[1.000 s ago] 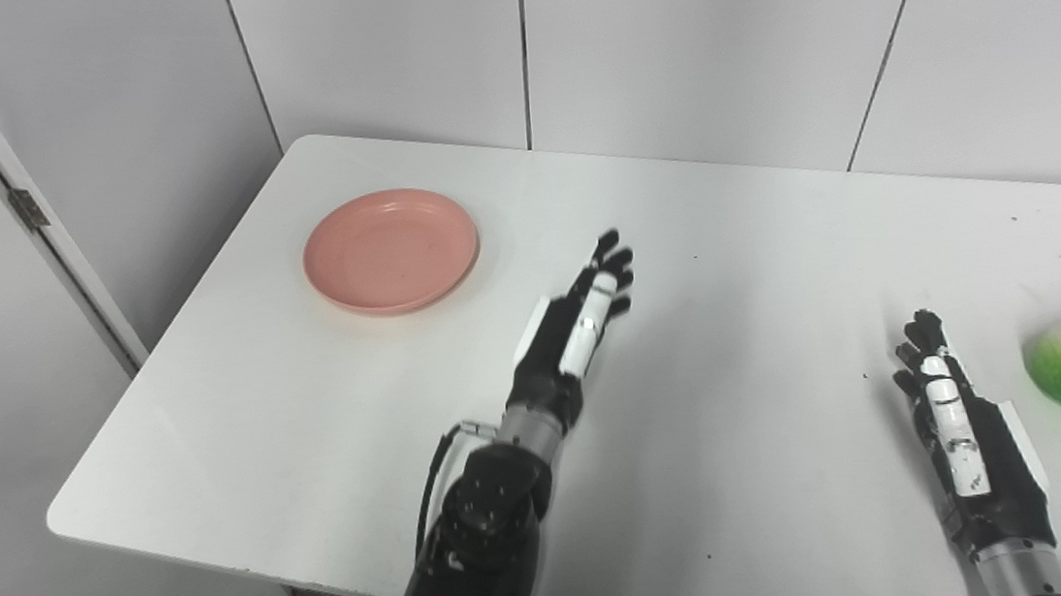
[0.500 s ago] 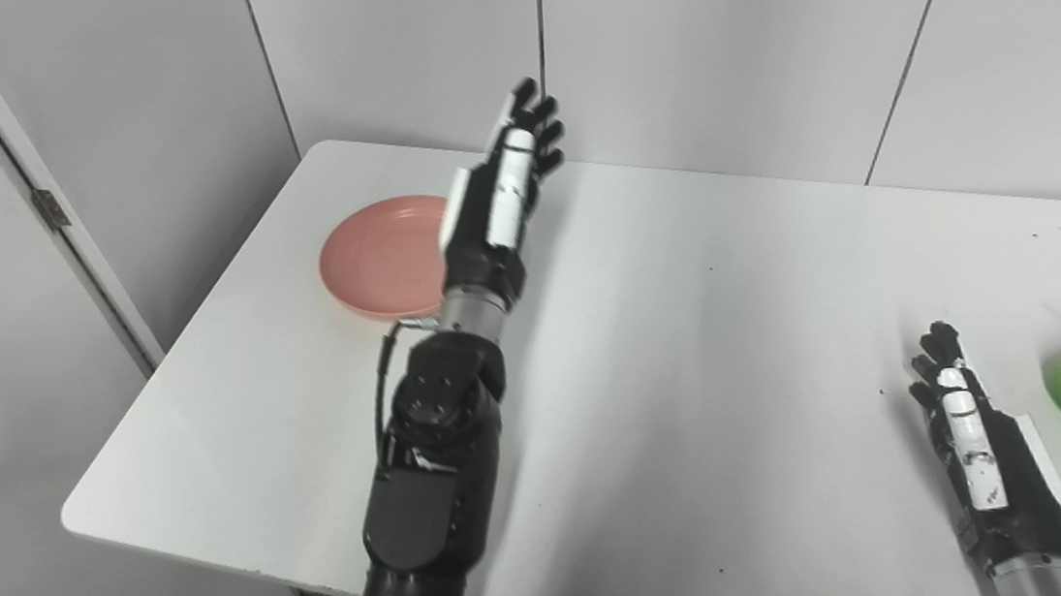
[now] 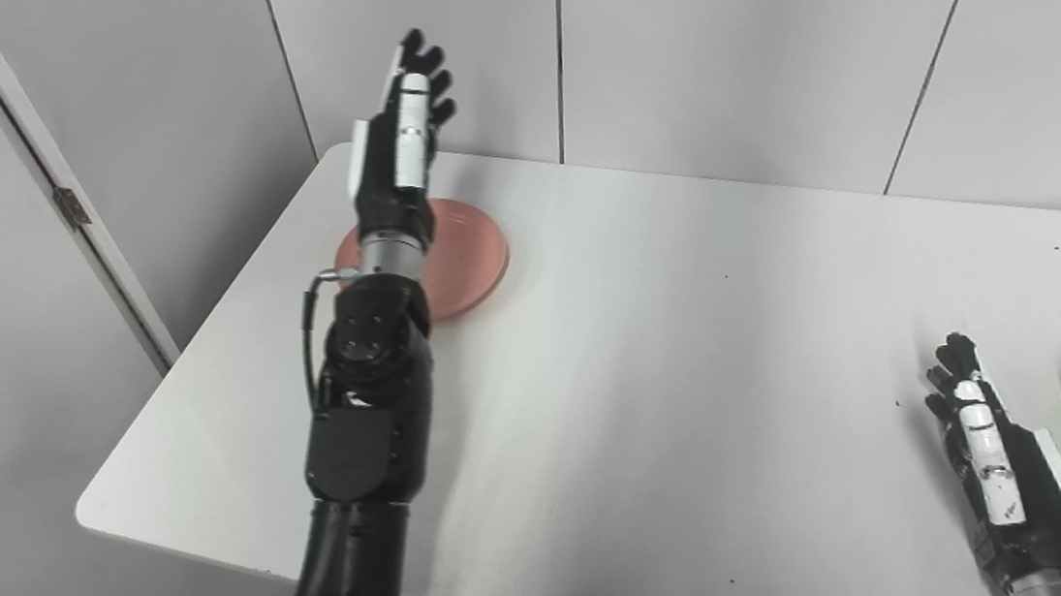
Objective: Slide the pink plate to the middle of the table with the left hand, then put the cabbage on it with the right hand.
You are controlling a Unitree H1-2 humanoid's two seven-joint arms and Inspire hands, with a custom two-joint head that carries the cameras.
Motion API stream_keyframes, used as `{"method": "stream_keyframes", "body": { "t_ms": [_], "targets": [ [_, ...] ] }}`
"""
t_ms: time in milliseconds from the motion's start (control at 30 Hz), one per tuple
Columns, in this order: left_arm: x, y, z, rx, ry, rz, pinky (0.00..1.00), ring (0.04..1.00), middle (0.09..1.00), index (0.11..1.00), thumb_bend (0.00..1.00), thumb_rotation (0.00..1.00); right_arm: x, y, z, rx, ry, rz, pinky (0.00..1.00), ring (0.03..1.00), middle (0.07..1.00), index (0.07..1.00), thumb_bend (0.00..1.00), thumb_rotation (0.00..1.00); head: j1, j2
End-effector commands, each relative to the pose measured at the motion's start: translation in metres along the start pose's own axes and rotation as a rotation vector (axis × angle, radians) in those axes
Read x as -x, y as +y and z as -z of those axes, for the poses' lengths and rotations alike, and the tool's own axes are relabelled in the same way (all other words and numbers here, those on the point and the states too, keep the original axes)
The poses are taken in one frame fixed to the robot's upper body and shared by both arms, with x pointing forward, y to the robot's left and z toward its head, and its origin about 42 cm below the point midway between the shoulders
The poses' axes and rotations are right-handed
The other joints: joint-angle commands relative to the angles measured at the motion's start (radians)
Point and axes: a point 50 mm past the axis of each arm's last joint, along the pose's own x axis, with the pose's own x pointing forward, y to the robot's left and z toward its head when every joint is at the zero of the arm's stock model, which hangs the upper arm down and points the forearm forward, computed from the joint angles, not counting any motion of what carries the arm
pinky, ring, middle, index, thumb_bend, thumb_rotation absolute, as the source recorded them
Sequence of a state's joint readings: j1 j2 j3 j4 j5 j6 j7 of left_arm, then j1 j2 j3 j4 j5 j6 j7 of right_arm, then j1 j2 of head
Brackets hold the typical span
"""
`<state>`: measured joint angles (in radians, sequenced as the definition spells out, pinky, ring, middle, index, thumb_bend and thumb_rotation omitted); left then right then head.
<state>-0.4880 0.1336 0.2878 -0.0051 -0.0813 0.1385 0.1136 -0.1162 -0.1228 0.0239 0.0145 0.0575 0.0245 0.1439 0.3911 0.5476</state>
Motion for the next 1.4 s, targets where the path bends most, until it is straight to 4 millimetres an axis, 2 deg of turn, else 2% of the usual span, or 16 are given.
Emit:
{"method": "stream_keyframes", "body": {
  "t_ms": [0,433,667,833,967,1367],
  "targets": [
    [-0.02,-0.001,-0.027,0.014,-0.114,-0.002,0.92,0.944,0.949,0.94,0.44,1.0,-0.001,-0.004,0.0,0.011,0.001,0.005,1.0,1.0,1.0,1.0,0.21,1.0,0.003,0.001],
    [-0.04,0.072,-0.019,-0.039,-0.079,-0.132,0.92,0.935,0.937,0.931,0.43,1.0,0.001,-0.007,-0.002,0.016,-0.007,0.0,1.0,1.0,1.0,1.0,0.18,1.0,0.014,0.009],
    [-0.039,0.101,-0.011,-0.048,-0.03,-0.169,0.94,0.957,0.958,0.946,0.42,1.0,0.001,-0.007,-0.003,0.009,-0.007,0.002,1.0,1.0,1.0,1.0,0.17,1.0,0.014,0.015],
    [-0.039,0.122,0.004,-0.047,0.013,-0.223,0.94,0.938,0.935,0.925,0.43,1.0,0.002,-0.007,-0.004,-0.001,-0.002,0.0,1.0,1.0,1.0,1.0,0.16,1.0,0.015,0.017],
    [-0.036,0.131,0.015,-0.052,0.05,-0.236,0.93,0.943,0.94,0.93,0.44,1.0,0.002,-0.007,-0.004,0.009,-0.002,-0.001,1.0,1.0,1.0,1.0,0.16,1.0,0.018,0.02],
    [-0.032,0.14,0.046,-0.029,0.184,-0.26,0.91,0.911,0.912,0.908,0.42,1.0,0.002,-0.007,-0.005,0.0,-0.008,-0.003,1.0,1.0,1.0,1.0,0.18,1.0,0.016,0.025]
  ]
}}
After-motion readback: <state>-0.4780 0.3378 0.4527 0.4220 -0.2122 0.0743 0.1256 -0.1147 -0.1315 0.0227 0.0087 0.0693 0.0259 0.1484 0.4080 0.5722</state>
